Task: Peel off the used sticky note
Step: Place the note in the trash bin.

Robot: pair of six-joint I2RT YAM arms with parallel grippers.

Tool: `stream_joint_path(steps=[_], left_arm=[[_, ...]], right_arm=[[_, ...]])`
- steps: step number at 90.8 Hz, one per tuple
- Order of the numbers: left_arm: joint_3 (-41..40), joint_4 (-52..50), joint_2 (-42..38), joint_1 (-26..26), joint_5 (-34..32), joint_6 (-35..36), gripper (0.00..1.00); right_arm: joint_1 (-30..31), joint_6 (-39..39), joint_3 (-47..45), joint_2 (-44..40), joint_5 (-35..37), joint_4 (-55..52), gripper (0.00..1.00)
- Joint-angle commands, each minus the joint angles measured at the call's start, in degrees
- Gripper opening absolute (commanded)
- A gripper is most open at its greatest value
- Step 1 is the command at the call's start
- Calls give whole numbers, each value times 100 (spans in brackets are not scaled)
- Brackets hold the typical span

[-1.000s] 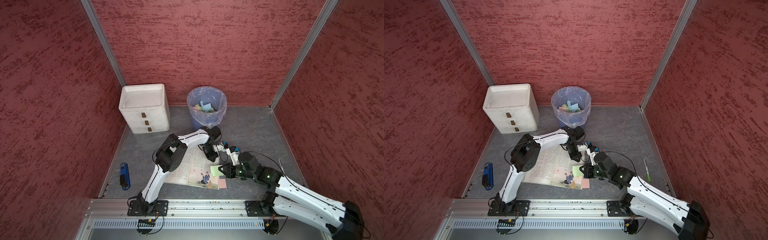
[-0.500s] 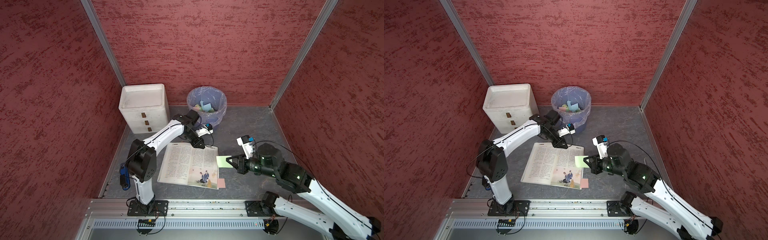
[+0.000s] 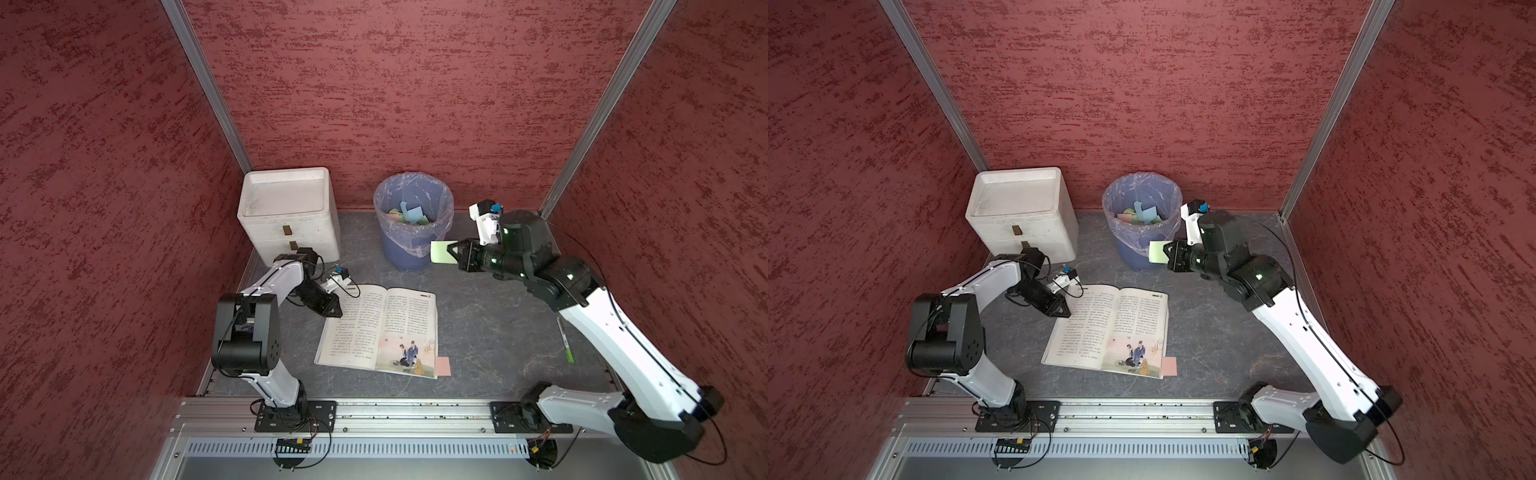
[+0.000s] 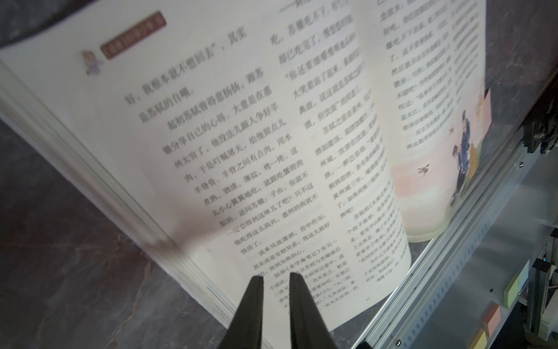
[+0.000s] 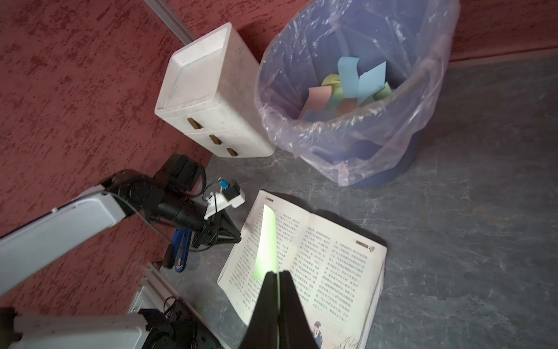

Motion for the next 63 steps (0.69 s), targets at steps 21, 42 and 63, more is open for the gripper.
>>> stream_joint_path(steps=[21,42,63], left_arm=[[-766,855,-38,-39,-363,250,16],[-968,973,-100,-396,-440,129,12],[-850,838,-172,-557,-223,-11,11]], right_arm=[[-334,-392,2478,2238,319,181,0],[-331,-565,4339,3826,688,-340,0],[-331,-613,4895,4503,850,-267,0]])
